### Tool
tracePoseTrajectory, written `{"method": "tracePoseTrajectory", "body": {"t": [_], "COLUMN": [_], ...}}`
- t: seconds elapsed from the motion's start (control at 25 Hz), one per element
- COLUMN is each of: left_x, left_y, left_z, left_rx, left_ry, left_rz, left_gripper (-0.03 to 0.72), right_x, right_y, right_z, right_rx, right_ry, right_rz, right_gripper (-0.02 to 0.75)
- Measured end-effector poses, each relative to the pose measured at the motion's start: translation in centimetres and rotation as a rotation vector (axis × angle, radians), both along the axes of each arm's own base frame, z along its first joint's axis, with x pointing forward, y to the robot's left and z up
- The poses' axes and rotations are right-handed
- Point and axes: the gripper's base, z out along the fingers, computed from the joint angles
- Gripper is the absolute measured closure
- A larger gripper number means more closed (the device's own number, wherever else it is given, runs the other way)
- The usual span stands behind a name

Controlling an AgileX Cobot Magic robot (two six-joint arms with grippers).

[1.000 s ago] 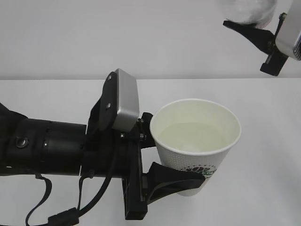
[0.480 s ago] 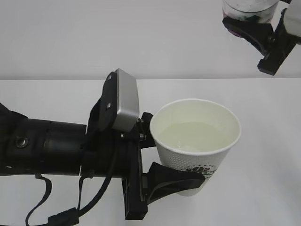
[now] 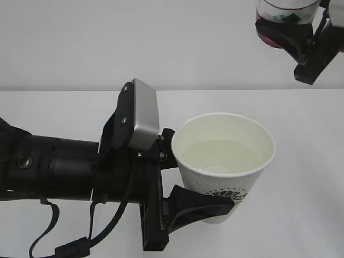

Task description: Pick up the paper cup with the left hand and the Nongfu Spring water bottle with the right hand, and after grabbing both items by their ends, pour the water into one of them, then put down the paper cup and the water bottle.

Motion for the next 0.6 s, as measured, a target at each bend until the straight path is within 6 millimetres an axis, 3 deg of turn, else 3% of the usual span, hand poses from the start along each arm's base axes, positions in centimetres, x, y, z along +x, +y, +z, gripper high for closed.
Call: {"method": "tracePoseTrajectory", "body": {"t": [0.6], "left_x": [0.0], "left_y": [0.0], "left_z": [0.0], "left_rx": [0.000], "left_ry": [0.000], "left_rz": [0.000], "left_gripper": [0.179], "right_x": [-1.0], "right_y": [-0.6], "right_z": [-3.5], "right_rx": [0.104], "right_ry": [0.158], "right_rz": [-0.070], "right_gripper": [0.260]}}
